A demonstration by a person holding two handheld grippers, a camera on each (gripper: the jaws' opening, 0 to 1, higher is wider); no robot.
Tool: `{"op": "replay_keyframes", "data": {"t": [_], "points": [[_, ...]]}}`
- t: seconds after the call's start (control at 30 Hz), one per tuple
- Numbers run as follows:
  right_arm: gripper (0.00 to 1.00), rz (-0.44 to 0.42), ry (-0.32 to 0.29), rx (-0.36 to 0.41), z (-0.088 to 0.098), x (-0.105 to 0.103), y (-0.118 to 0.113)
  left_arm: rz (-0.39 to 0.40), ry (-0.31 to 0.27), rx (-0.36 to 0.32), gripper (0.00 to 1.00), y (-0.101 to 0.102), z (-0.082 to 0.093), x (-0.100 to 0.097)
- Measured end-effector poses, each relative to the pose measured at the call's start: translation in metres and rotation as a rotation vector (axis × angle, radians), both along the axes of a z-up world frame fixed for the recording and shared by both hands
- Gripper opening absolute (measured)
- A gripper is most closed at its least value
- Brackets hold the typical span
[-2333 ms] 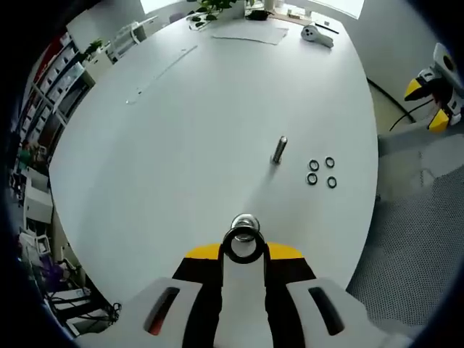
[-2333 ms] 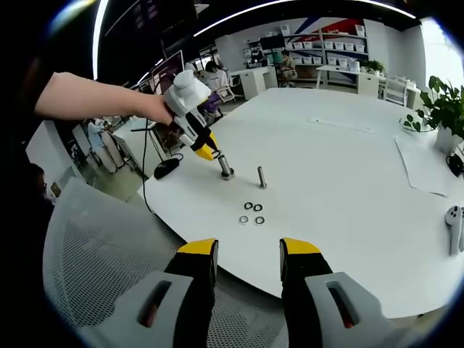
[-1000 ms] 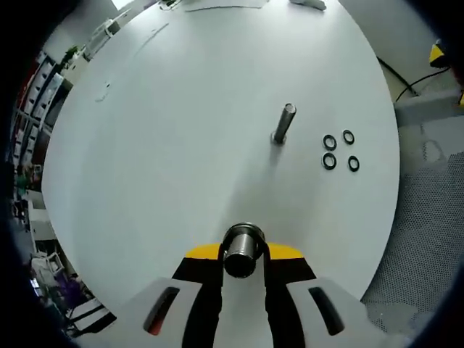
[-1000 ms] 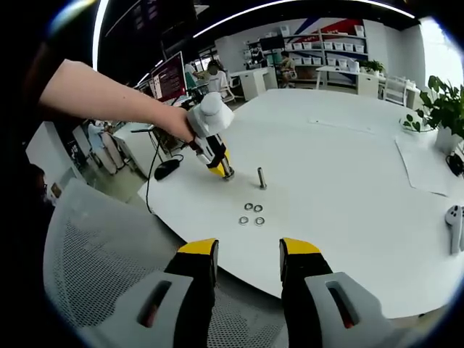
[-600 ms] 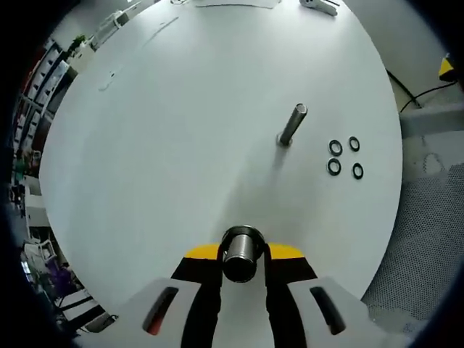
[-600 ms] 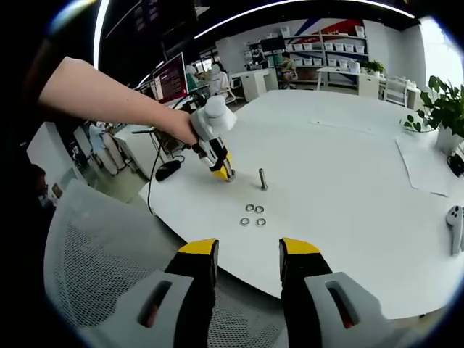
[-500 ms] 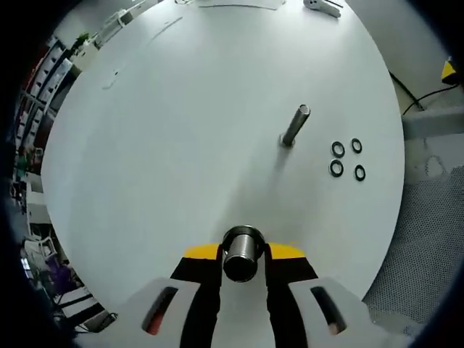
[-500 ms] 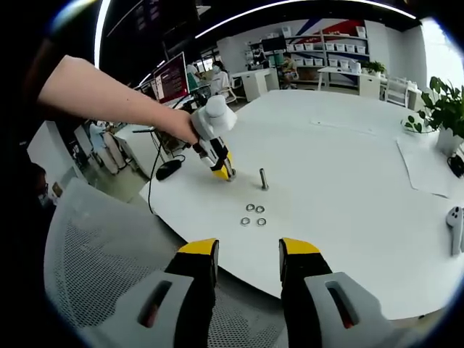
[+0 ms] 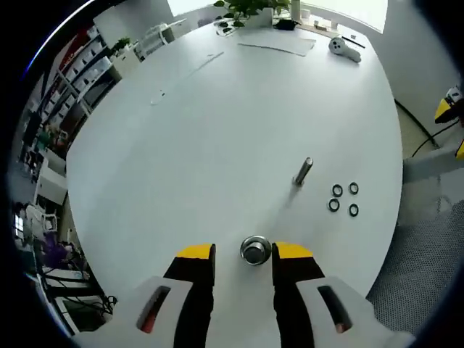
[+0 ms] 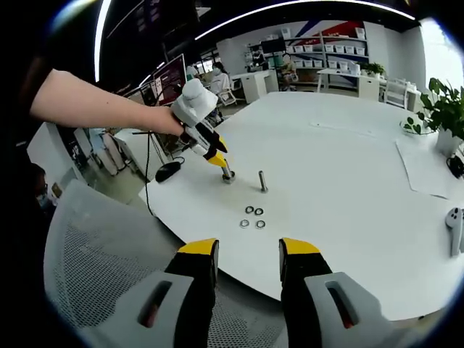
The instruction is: Place the washer onto the threaded stud by aligning its center hole with the stud, sliding it down to the base, and recovering from edge contact or off-axis alignment until the washer reaches the visible bottom stop.
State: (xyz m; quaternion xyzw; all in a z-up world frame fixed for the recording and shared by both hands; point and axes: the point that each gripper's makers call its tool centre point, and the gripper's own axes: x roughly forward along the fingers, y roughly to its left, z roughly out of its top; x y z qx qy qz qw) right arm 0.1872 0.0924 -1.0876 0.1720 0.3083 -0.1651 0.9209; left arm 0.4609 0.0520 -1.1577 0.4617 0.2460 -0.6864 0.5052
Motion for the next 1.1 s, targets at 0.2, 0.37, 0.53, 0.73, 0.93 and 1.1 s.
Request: {"op": "replay_keyframes", "data": {"t": [0.2,0.37,0.53,0.73,0.93,1.1], "points": [[0.36,0.009,0.012,-0.004,-0.004,0.001,0.0,0.089,0.051,-0.138,0.3,0.004,0.034,-0.008],[0.36,0.009,0.024,-0.009,-0.004,-0.001,0.001,0.185,0.131,-0.228,0.3,0.02,0.051,-0.011],[0.36,-0.002,0.04,-0.019,-0.005,-0.003,-0.002,0.267,0.175,-0.328,0.31,0.035,0.064,-0.013],[0.36,-0.014,0.085,-0.026,-0.01,-0.008,-0.003,0.398,0.295,-0.465,0.31,0.054,0.087,-0.013],[0.36,-0.048,0.102,-0.015,-0.015,-0.014,-0.008,0.506,0.371,-0.612,0.31,0.078,0.107,-0.012],[0.36,-0.065,0.127,-0.034,-0.017,-0.016,-0.01,0.508,0.361,-0.699,0.31,0.09,0.123,-0.012]]}}
